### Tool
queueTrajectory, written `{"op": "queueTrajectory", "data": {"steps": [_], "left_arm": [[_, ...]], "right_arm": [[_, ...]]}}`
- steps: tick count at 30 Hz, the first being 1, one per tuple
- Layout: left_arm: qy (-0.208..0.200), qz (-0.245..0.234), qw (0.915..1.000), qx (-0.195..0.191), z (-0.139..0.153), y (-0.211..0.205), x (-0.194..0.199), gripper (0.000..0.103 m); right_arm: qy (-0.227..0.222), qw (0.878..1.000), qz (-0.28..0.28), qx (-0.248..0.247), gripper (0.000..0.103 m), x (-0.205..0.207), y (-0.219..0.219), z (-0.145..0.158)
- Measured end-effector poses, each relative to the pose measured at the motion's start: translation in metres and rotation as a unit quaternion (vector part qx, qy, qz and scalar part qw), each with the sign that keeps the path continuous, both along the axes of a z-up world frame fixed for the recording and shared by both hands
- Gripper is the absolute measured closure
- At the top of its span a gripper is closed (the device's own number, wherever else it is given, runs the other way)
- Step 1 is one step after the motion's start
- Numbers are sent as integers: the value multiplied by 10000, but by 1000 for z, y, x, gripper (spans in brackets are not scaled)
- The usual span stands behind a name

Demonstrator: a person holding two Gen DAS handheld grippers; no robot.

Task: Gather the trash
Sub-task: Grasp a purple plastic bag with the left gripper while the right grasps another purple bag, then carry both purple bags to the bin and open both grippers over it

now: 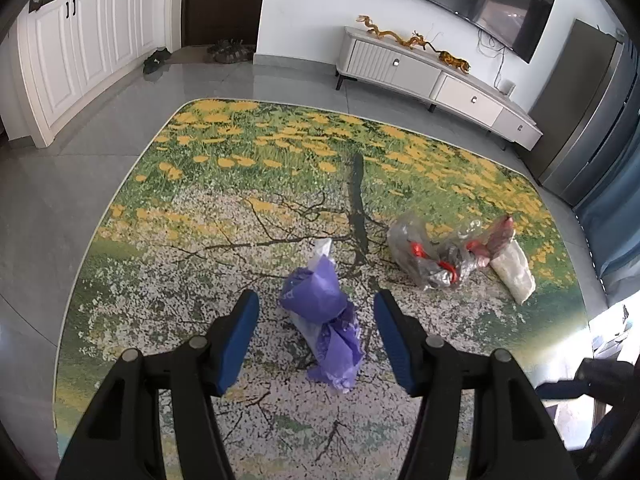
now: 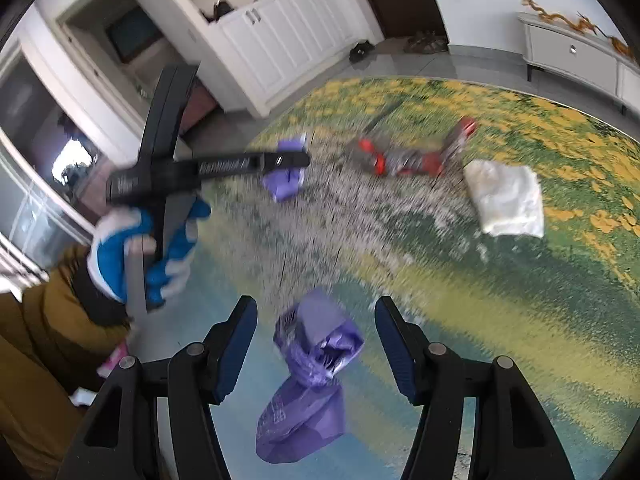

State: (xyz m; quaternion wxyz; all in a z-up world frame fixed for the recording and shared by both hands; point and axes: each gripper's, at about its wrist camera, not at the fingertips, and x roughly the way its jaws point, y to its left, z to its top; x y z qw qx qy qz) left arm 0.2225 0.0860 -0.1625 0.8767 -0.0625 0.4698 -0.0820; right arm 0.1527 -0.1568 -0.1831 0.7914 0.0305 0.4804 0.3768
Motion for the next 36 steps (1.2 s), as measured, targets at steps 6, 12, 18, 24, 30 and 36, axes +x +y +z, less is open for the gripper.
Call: {"op": "queueTrajectory", "data": {"steps": [6, 12, 18, 24, 30, 36], "left_arm": [[61, 31, 9999, -87, -7, 3, -1, 61], [59, 73, 9996, -260, -8, 10, -4, 71], [-91, 75, 9992, -372, 4, 12, -24, 71], [-470, -29, 9987, -201, 39, 6, -62, 71], [-1085, -139, 9938, 197, 83, -16, -104, 71], [-1557, -371, 9856, 540, 114, -46, -139, 71]], "right_arm": [[-41, 9995, 122, -305, 50, -7, 11, -10], [-60, 9994, 132, -317, 59, -14, 12, -15], [-155, 9995, 101, -273, 61, -25, 14, -6], [-485, 9987, -97, -129, 61, -41, 4, 25], [-921, 9943, -529, 27, 61, -66, -24, 59], [-1271, 9855, -1126, 69, 61, -92, -65, 86]]}}
